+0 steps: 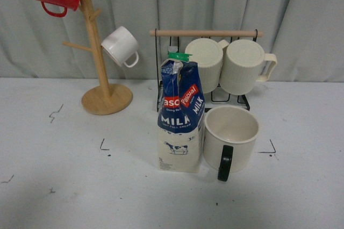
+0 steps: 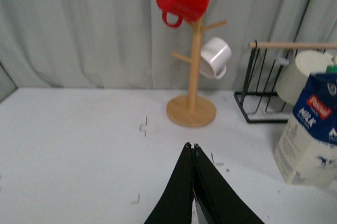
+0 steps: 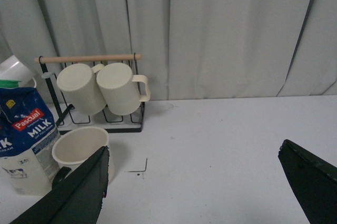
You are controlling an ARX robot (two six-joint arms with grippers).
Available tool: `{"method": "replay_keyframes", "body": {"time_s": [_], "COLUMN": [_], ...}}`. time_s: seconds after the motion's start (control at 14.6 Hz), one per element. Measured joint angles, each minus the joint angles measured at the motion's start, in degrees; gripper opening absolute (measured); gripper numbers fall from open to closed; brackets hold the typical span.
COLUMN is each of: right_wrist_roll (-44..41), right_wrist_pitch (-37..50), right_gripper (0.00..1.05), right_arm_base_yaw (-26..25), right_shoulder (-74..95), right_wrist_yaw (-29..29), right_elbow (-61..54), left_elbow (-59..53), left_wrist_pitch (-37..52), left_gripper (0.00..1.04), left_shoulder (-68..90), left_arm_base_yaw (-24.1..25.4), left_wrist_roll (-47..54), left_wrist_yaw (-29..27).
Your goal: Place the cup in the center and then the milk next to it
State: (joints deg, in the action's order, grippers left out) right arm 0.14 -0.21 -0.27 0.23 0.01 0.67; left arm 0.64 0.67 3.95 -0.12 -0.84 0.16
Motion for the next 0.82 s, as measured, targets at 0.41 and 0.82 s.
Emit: {"method": "replay_keyframes", "body": {"time_s": [0.41, 0.82], "right_wrist_roll": [0.0, 0.0], "right_wrist_pitch": [0.0, 0.0], "right_gripper": [0.98, 0.98], "right_arm_base_yaw": [0.0, 0.0], "right_shoulder": [0.0, 0.0], "right_wrist_yaw": [0.0, 0.0], "right_elbow": [0.0, 0.0], "left_elbow": [0.0, 0.0], "left_wrist_pitch": [-0.9, -0.9], "left_gripper": [0.38, 0.98], "left_shoulder": [-3.7, -3.7], "left_arm_base_yaw": [0.0, 0.0], "left_wrist_roll": [0.0, 0.0], "left_wrist_yaw": [-0.2, -0.2]}}
